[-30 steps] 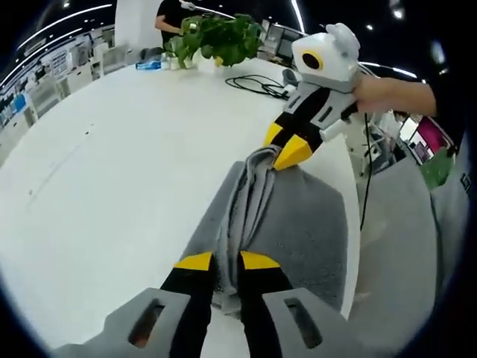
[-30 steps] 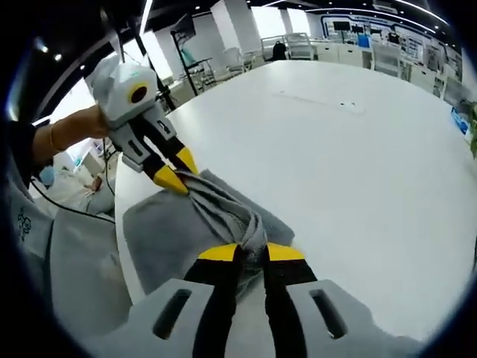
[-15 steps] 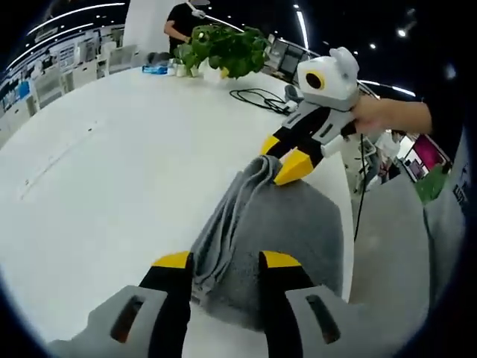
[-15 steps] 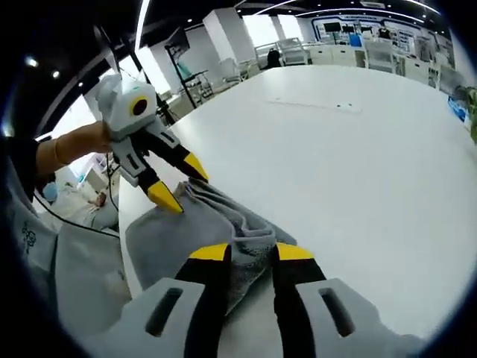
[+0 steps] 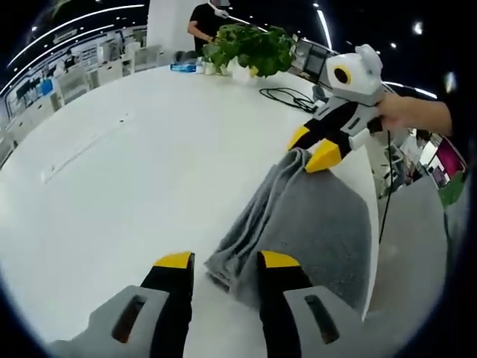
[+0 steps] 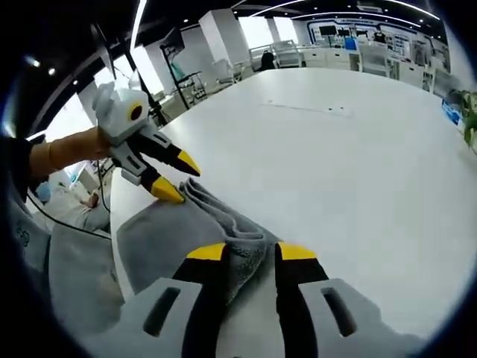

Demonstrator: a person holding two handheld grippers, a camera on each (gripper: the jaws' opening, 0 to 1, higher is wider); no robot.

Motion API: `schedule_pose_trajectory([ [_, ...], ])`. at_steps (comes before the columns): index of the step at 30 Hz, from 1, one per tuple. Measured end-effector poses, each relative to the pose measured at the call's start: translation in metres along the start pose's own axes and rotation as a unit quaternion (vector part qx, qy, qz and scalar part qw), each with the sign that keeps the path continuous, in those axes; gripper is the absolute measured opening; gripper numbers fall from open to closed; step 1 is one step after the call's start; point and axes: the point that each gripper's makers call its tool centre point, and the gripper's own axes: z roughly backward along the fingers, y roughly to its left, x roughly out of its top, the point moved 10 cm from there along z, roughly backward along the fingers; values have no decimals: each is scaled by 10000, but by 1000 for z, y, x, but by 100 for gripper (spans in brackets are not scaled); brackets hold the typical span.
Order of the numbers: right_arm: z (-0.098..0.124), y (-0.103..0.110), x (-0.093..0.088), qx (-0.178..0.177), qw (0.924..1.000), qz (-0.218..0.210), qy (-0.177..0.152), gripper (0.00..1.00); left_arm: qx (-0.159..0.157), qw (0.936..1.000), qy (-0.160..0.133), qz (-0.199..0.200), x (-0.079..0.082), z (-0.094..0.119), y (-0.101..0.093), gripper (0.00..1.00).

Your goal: Fold the towel on the table until its edges align and the towel forms a compact rectangular stack.

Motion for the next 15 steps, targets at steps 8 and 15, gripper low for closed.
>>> schedule_pose_trajectory([
  [8,-2,-4,-4,-272,9996,-61,-43,21,281,9977,-368,490,-4,-2,4,31],
  [15,-1,-5,-9,-489,9986,-172,-128,27,423,9973,-309,517,-12,5,10,34],
])
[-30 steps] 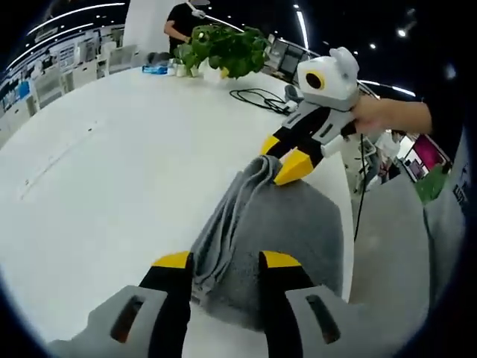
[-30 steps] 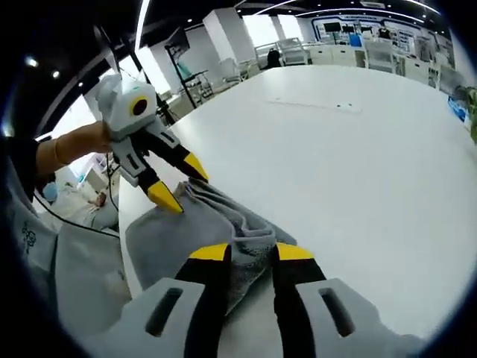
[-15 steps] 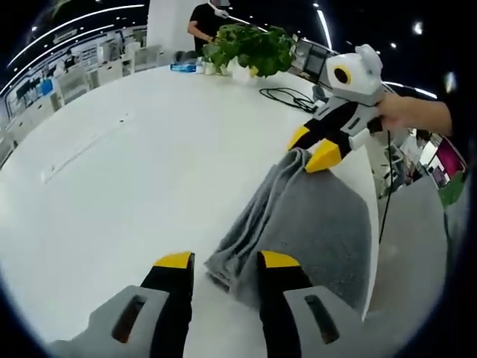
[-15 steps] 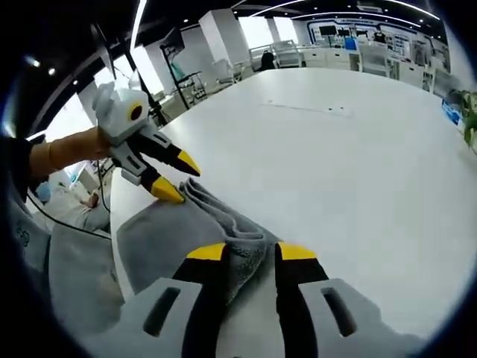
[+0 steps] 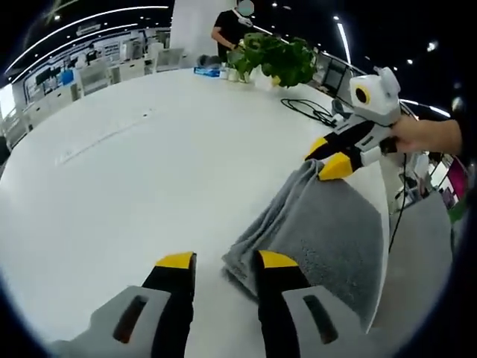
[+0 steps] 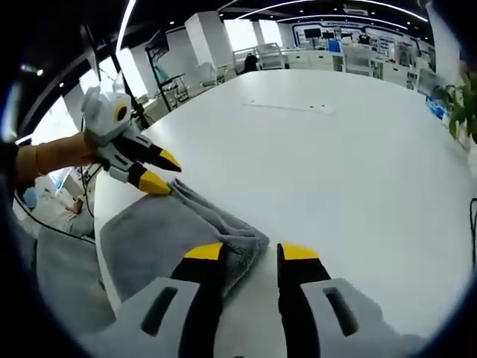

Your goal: Fold the towel on the table until its edges align and the towel forms a compact rectangular stack.

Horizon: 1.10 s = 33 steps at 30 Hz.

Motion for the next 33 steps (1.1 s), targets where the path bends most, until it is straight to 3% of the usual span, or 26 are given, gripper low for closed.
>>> schedule_pose_trajectory([
  [9,14,-6,-2,-81,9999,-74,-133,29,264,9995,-119,127,-6,8,-1,37],
  [11,18,-9,-4,-114,9998,-94,-155,29,421,9987,-282,106,-5,12,0,41],
  [15,25,-11,-10,-174,9997,-88,-124,29,544,9979,-342,81,-7,20,0,46],
  [19,31,-13,-19,-250,9997,-24,-19,29,520,9979,-386,60,-9,27,-2,45],
  [25,39,-9,-33,-226,9997,22,96,30,203,9974,-686,132,-4,32,-3,41],
  [33,46,1,-44,-176,9996,107,214,30,334,9985,-436,-55,-15,38,-5,43],
])
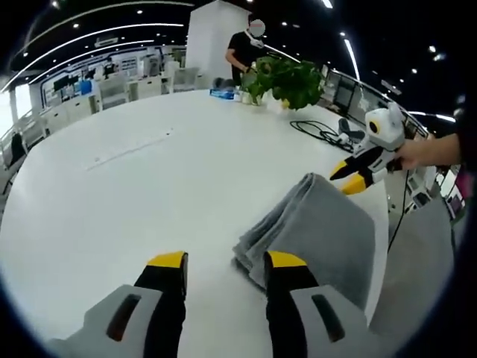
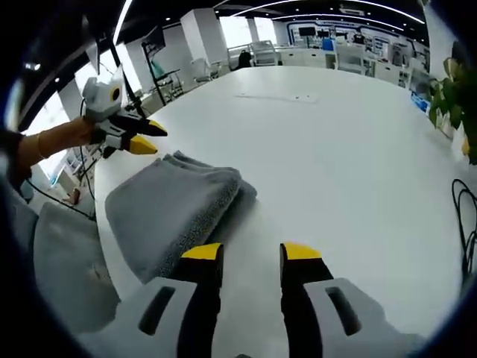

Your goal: Fold the towel on the table until its edges align and the towel forms a compact rectangular stack.

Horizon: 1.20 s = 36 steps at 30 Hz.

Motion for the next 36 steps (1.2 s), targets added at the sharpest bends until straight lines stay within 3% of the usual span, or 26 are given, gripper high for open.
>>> schedule_pose_trajectory([
  [4,3,10,-7,27,9997,202,139,30,94,9989,392,-250,-13,9,-5,45],
  [12,7,29,-20,415,9960,636,464,33,-202,9985,481,-168,-33,26,-26,52],
  [16,9,32,-25,564,9950,614,546,35,-300,9969,683,-262,-42,30,-32,56],
  [21,13,38,-34,623,9907,932,766,41,-441,9931,959,-503,-57,38,-44,62],
  [24,16,37,-36,544,9917,900,737,48,-609,9921,973,-510,-62,39,-51,68],
  [27,18,39,-40,568,9911,940,750,63,-631,9917,982,-546,-66,39,-58,70],
  [29,19,43,-41,616,9906,967,747,69,-718,9909,1012,-528,-68,37,-61,76],
  [31,19,47,-43,672,9887,1079,797,68,-830,9906,956,-520,-68,37,-67,81],
  [36,16,56,-42,750,9867,1189,813,67,-923,9895,945,-591,-68,32,-76,81],
])
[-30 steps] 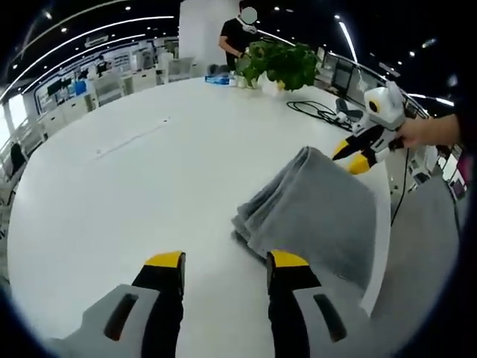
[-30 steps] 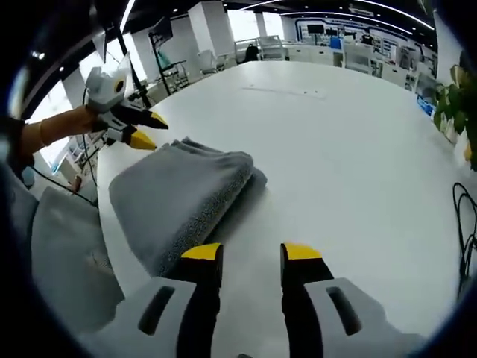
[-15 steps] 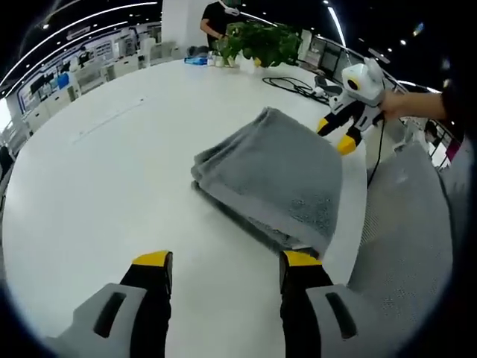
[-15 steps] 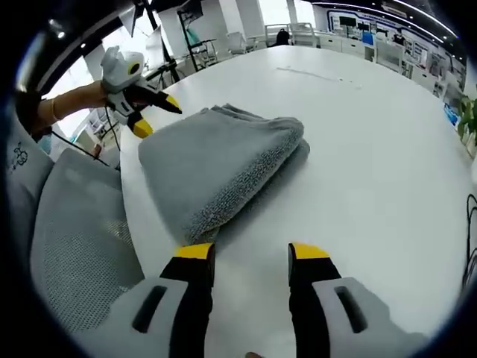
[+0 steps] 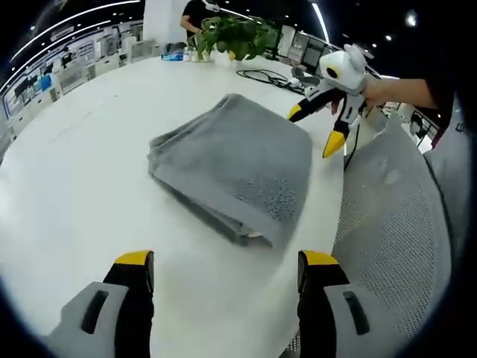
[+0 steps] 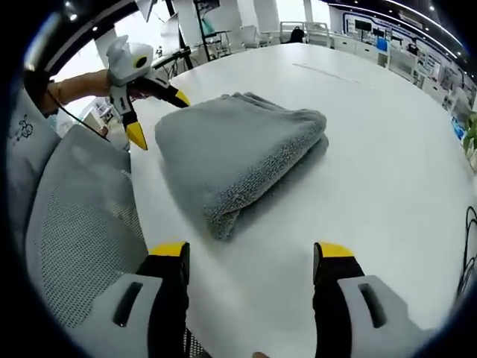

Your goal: Fold the towel on the table until its edges align and the towel forms a compact rectangular stack.

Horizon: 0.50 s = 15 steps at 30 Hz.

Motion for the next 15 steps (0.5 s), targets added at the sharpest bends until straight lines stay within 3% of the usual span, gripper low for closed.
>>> schedule_pose_trajectory([
  [4,-4,5,2,88,10000,27,-6,66,-48,10000,27,-18,1,-7,-4,80],
  [7,-7,8,3,108,9994,297,107,64,-107,9999,-1,-10,3,-10,-9,79],
  [15,-12,11,6,212,9993,308,94,61,-170,9998,-7,-82,6,-19,-15,74],
])
